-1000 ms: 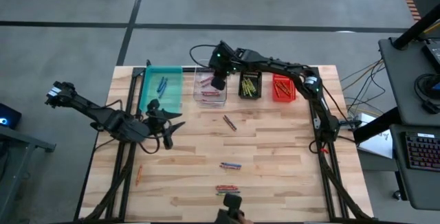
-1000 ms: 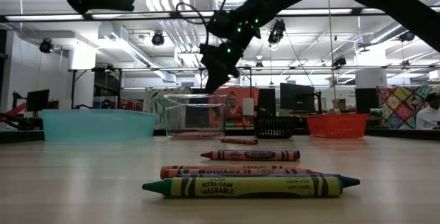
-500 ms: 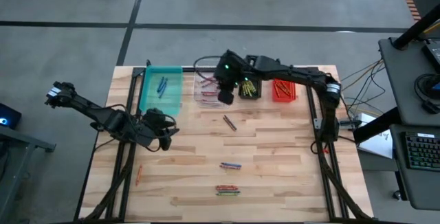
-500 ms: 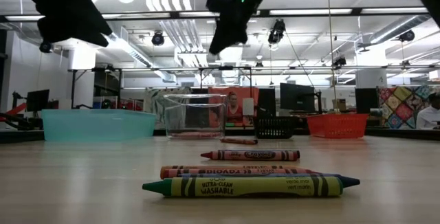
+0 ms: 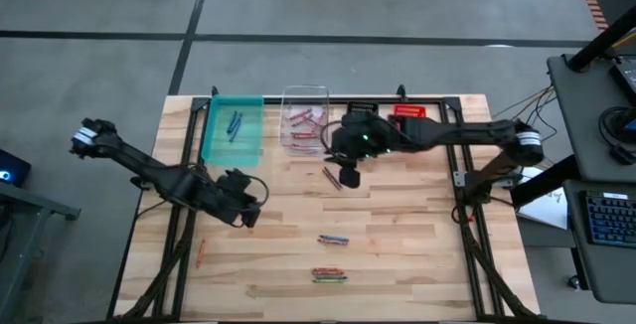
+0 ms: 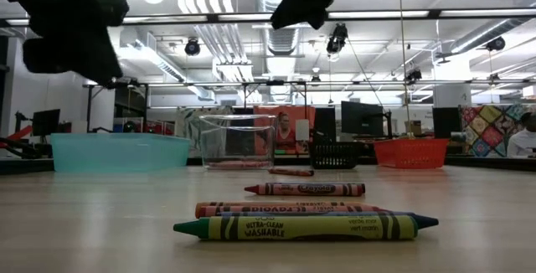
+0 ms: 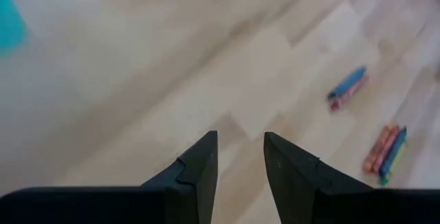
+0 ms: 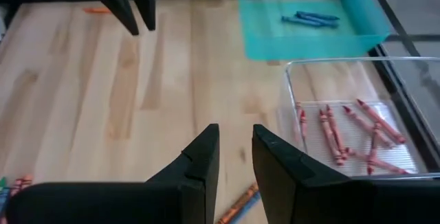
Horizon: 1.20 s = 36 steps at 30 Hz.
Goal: Sort crayons
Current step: Put the orange crayon into the orange bin
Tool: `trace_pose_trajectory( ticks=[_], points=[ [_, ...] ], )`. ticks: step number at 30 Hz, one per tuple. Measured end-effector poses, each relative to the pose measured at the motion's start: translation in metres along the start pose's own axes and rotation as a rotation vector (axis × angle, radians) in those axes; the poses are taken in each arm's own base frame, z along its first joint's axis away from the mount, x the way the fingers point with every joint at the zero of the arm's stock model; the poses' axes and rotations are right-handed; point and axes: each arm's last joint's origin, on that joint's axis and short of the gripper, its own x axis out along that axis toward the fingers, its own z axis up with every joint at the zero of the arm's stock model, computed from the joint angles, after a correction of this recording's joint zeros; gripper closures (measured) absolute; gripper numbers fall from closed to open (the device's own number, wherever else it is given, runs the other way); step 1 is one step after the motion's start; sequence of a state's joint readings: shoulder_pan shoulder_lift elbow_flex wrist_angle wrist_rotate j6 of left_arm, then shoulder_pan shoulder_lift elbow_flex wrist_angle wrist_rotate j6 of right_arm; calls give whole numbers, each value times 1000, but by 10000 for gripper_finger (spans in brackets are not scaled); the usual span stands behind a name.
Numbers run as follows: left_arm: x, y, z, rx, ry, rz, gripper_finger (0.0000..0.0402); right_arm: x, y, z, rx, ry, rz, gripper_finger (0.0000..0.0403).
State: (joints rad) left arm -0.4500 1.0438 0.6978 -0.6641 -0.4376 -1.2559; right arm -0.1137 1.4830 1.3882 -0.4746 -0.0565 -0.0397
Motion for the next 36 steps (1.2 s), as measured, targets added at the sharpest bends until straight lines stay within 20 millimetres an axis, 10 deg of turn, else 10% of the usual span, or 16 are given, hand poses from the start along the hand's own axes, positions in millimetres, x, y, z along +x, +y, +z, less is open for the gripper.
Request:
trace_pose_trajectory(
  ticks=[22,36],
  points=[
    [28,-13,-66,-94,679,542,302,5,14,-30,17,-54,26,326],
    [9,-2,-107,-206,617,680,266,8,16,-32,11,-85,33,326]
  ],
)
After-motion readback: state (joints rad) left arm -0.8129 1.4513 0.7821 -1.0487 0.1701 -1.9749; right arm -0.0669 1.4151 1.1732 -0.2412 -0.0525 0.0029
